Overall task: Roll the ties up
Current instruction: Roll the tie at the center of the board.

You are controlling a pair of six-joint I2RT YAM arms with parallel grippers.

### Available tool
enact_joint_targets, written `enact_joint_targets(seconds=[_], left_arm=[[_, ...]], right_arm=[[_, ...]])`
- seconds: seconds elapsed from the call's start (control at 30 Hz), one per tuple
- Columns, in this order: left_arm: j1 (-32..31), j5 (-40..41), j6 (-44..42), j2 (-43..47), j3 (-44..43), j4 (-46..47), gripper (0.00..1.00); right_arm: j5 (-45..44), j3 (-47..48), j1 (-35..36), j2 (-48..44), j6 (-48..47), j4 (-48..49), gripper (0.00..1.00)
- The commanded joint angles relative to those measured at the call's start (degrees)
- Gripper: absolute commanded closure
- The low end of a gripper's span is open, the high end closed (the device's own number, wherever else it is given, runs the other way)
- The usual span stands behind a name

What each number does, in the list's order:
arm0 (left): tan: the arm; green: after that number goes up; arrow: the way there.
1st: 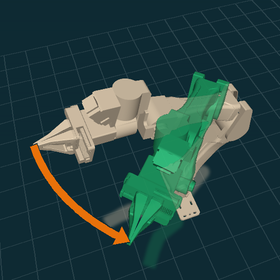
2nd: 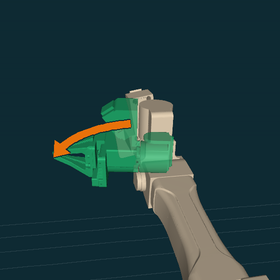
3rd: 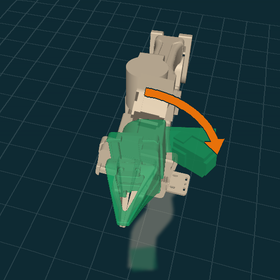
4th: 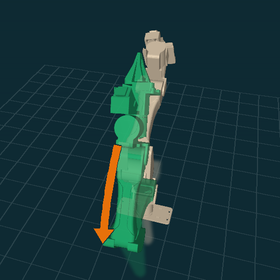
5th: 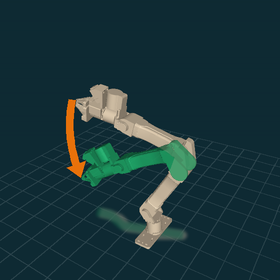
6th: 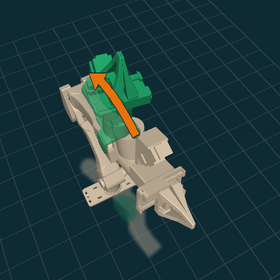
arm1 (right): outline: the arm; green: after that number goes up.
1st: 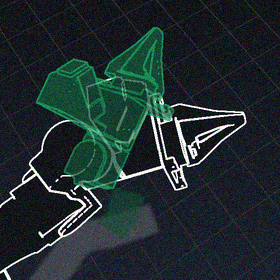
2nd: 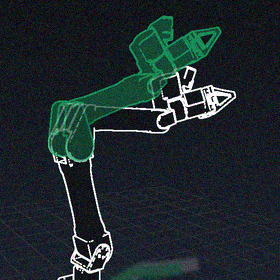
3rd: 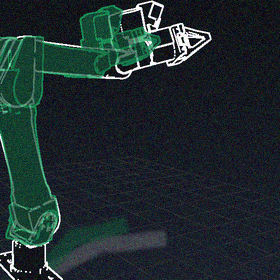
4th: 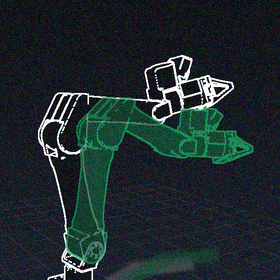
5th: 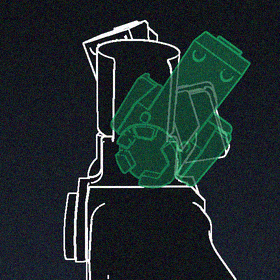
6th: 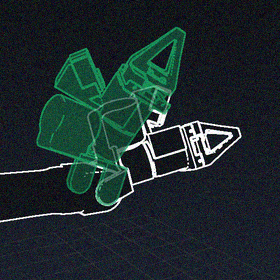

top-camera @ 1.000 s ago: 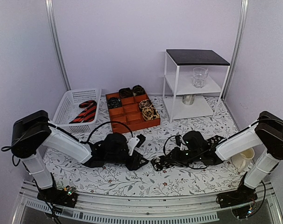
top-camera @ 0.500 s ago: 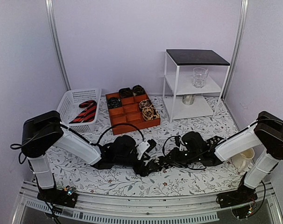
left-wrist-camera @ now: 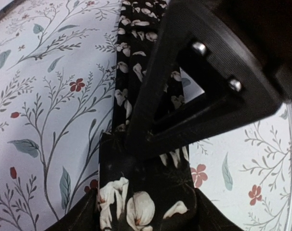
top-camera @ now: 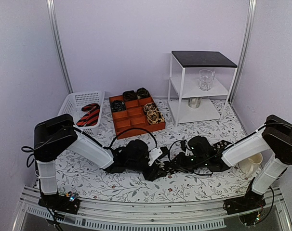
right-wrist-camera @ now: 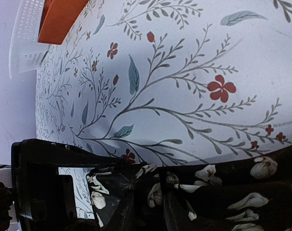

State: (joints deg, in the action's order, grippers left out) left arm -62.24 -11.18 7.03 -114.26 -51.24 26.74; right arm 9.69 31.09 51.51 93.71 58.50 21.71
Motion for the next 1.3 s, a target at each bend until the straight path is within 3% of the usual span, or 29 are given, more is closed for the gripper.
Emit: enact_joint_targets(seconds=[0.0, 0.3, 0.47, 0.53, 0.7, 0.9, 1.07, 1.17, 1.27], left_arm=[[-1.1, 0.1, -5.9, -2.1, -0.4, -3.5, 0.41], [-0.8, 0.8, -12.4, -1.6, -0.2, -5.7, 0.56], [0.3, -1.9, -15.2, -1.2, 0.7, -5.1, 0.56], [0.7, -2.4, -14.5, -0.8, 1.1, -4.4, 0.49], [1.9, 1.4, -8.1, 3.5, 2.9, -2.5, 0.38], [3.1, 2.2, 1.0, 9.2, 10.5, 4.6, 0.33], [3.1, 3.3, 8.1, 12.9, 14.7, 5.1, 0.36], [3.4, 5.8, 12.8, 16.0, 19.1, 10.8, 0.38], [4.5, 6.7, 18.9, 16.8, 21.5, 15.0, 0.47]], right_arm=[[0.3, -0.9, 0.4, -0.1, -0.4, -1.2, 0.79], [3.3, 0.2, 0.4, -0.4, -0.5, -1.4, 0.79], [4.2, 0.5, 0.5, -1.0, 0.3, -1.3, 0.79], [4.6, 0.5, 0.4, -1.1, 1.1, -1.2, 0.8], [5.9, 0.5, 0.4, -1.7, 2.7, -1.3, 0.8], [6.5, 1.0, 0.4, -1.6, 4.1, -1.7, 0.8], [7.4, 0.8, 0.4, -1.8, 4.8, -2.1, 0.8], [7.4, 0.7, 0.5, -2.6, 5.8, -2.2, 0.81], [7.2, 0.6, 0.4, -3.0, 6.6, -2.4, 0.8]])
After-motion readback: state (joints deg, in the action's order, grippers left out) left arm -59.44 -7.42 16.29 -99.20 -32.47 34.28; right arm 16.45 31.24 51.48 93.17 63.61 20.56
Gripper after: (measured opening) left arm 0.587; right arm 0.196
